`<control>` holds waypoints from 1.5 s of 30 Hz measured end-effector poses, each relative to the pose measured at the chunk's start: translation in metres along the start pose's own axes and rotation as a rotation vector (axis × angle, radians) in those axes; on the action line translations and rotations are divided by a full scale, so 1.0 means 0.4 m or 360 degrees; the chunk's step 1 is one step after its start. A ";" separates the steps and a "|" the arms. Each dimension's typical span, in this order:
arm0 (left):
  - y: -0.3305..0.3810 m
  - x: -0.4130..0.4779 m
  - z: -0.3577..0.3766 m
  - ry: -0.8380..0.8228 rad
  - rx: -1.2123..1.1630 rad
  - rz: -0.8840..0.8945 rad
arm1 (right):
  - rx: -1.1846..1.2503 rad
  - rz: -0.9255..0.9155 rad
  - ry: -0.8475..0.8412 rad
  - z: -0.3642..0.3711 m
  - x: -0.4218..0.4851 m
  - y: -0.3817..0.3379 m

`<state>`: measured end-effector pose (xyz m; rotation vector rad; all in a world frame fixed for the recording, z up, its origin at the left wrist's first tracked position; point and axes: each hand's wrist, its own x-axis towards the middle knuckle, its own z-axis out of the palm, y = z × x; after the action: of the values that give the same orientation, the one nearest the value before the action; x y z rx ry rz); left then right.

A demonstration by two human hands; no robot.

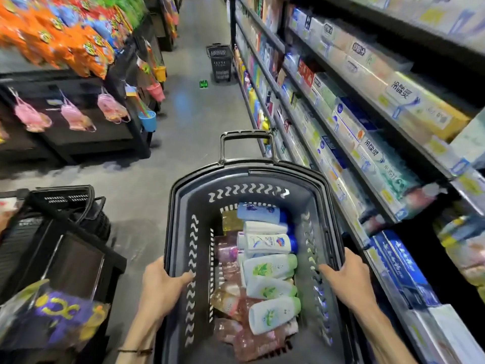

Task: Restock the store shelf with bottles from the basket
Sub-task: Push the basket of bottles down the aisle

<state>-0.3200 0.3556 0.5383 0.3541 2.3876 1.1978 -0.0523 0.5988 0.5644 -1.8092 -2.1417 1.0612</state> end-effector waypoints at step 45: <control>0.886 2.410 0.314 0.0007 0.0232 -0.0099 | -0.0051 0.0104 -0.0018 0.305 2.120 -1.434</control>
<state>-1.0851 1.0508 0.4957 0.3204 2.4775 1.0011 -0.8042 1.3036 0.5387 -1.9041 -2.1313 1.0594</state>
